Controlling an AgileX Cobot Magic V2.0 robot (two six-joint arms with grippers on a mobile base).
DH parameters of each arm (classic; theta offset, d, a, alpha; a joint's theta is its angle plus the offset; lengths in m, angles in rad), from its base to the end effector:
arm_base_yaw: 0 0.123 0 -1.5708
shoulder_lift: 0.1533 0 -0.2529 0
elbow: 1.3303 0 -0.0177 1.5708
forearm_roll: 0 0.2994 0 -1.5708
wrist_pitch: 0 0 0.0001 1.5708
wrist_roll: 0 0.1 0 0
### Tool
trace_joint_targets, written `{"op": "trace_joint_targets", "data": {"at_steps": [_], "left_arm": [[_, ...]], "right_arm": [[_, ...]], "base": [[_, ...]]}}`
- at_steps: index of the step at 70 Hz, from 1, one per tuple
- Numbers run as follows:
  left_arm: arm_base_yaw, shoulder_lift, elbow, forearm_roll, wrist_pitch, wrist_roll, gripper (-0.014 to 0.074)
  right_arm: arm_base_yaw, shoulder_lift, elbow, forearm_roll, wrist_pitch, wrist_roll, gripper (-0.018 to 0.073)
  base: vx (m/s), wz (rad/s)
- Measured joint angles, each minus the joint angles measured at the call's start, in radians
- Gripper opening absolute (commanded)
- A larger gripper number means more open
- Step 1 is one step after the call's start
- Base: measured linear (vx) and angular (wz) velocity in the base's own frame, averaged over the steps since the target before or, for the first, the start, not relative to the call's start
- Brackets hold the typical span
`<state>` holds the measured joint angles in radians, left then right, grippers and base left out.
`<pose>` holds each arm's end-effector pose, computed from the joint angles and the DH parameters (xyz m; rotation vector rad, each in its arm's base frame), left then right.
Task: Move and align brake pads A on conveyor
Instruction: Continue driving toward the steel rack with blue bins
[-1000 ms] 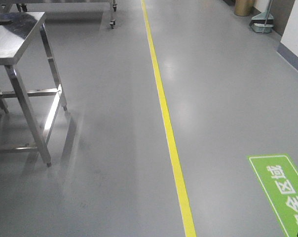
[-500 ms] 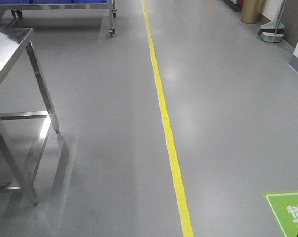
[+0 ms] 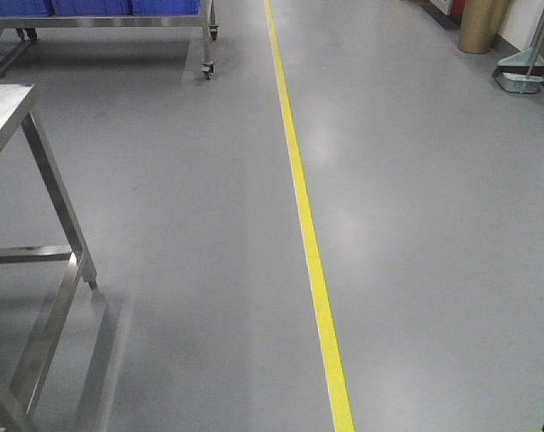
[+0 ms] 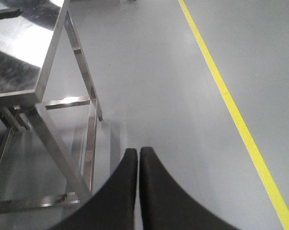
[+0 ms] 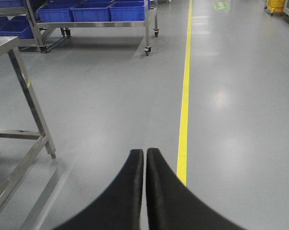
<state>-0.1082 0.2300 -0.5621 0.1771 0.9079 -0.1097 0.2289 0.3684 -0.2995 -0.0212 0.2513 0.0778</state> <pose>0.1203 0.0009 0.3097 0.0242 2.0474 0.0755 0.1725 0.0397 0.2490 -0.1512 1.8018 0.1991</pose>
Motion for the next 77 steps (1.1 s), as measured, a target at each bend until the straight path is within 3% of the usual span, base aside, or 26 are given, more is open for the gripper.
{"op": "trace_joint_targets", "data": {"at_steps": [77], "left_arm": [[0.0, 0.0, 0.0, 0.0, 0.0, 0.0, -0.0006]], "right_arm": [[0.0, 0.0, 0.0, 0.0, 0.0, 0.0, -0.0001]], "base": [[0.51, 0.03]]}}
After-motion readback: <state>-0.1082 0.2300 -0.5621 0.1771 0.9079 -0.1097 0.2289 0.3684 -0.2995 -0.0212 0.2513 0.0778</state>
